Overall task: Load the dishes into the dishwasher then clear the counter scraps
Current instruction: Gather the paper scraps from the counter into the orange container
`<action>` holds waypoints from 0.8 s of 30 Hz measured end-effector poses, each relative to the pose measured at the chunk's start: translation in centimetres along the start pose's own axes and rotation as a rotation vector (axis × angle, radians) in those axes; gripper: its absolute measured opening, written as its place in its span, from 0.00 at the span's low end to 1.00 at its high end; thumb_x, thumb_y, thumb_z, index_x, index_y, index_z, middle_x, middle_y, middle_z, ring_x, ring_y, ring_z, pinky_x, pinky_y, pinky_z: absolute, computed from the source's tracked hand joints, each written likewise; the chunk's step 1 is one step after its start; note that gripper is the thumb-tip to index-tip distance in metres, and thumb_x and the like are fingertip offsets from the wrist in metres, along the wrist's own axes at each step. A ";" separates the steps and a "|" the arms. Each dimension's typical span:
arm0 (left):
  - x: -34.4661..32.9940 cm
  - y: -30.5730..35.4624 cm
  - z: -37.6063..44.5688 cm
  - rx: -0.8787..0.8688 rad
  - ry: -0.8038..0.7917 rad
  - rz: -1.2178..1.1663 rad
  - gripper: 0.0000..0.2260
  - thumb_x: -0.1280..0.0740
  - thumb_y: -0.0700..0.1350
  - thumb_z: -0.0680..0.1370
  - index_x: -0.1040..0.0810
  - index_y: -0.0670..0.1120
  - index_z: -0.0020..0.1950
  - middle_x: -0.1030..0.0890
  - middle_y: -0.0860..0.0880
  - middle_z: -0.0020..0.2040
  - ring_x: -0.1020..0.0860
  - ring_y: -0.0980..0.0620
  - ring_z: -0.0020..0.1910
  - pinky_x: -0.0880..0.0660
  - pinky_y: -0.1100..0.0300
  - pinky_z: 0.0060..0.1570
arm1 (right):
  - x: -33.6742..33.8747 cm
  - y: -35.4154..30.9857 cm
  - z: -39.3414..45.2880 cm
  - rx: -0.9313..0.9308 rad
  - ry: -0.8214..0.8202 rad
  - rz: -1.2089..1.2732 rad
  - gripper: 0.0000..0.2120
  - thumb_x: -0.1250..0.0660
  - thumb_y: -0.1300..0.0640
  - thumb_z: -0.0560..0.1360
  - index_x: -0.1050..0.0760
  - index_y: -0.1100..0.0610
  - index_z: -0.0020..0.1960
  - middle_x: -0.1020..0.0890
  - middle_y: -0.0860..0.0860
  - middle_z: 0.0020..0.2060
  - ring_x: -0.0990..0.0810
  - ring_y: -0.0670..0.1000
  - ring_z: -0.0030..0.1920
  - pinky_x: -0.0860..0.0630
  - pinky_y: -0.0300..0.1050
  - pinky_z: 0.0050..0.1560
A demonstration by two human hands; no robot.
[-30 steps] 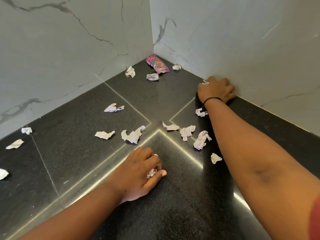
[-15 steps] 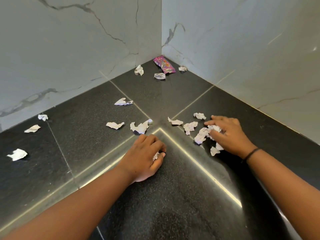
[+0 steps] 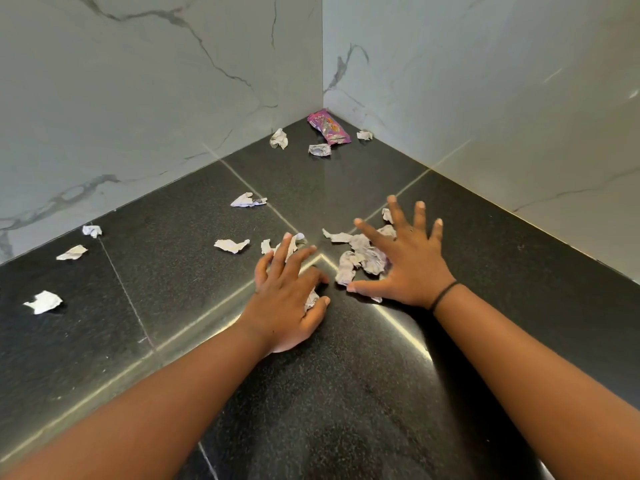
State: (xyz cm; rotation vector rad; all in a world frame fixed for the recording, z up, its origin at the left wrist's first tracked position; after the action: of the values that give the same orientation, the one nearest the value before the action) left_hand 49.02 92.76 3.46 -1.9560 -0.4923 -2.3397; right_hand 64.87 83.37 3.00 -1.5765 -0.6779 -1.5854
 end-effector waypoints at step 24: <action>-0.6 -4.3 1.2 0.387 0.061 -0.028 0.32 0.49 0.62 0.73 0.54 0.59 0.77 0.37 0.46 0.70 0.43 0.45 0.70 0.50 0.44 0.72 | 1.7 -6.8 2.5 0.213 0.236 0.379 0.08 0.29 0.61 0.64 0.28 0.57 0.35 0.25 0.55 0.43 0.28 0.55 0.32 0.27 0.48 0.34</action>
State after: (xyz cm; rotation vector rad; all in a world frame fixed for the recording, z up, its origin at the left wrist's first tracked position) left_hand 49.25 97.03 2.13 -1.7052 -0.8942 -2.1114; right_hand 60.81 88.91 5.89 -1.2492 -0.3775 -1.3392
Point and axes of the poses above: each hand's wrist, its own z-axis towards the middle knuckle, its own x-axis out of the back of the hand, y = z × x, the point moved 10 cm from there along z, towards the middle knuckle
